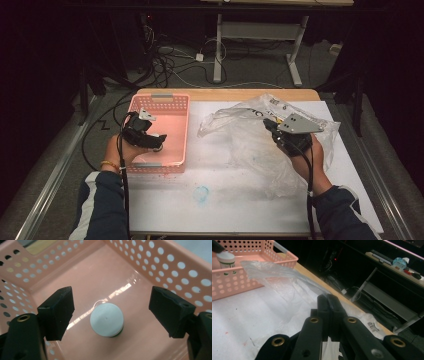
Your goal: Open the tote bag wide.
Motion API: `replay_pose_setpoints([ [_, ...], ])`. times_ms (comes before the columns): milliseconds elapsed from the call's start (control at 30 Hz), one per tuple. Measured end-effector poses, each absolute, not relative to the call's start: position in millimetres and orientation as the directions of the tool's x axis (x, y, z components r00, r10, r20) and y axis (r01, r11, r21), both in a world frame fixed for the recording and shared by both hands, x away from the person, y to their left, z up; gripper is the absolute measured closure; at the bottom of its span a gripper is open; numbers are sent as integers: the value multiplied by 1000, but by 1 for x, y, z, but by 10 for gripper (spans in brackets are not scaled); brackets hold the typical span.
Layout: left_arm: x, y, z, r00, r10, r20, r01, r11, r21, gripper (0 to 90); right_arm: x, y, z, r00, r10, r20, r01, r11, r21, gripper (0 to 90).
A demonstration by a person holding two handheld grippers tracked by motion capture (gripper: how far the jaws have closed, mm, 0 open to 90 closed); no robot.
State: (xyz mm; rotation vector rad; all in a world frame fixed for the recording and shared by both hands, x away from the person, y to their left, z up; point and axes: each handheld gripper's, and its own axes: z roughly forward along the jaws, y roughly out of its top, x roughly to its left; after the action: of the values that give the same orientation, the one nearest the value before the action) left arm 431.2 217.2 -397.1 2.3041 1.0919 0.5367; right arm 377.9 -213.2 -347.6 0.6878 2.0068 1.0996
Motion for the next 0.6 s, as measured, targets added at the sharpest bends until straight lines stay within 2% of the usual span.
replay_pose_setpoints([
  [200,438,214,-407,621,779,88,629,-562,537,216,378,-215,-343,-584,737,-340,99,480,871,900],
  [300,443,214,-410,605,789,105,649,-566,508,309,377,-215,-344,-591,733,-338,100,482,871,900],
  [433,455,216,-417,609,787,103,680,-585,442,334,377,-214,-344,-602,725,-335,96,482,871,900],
  [600,463,217,-425,632,770,83,694,-610,382,420,376,-212,-346,-616,715,-330,99,486,868,900],
])
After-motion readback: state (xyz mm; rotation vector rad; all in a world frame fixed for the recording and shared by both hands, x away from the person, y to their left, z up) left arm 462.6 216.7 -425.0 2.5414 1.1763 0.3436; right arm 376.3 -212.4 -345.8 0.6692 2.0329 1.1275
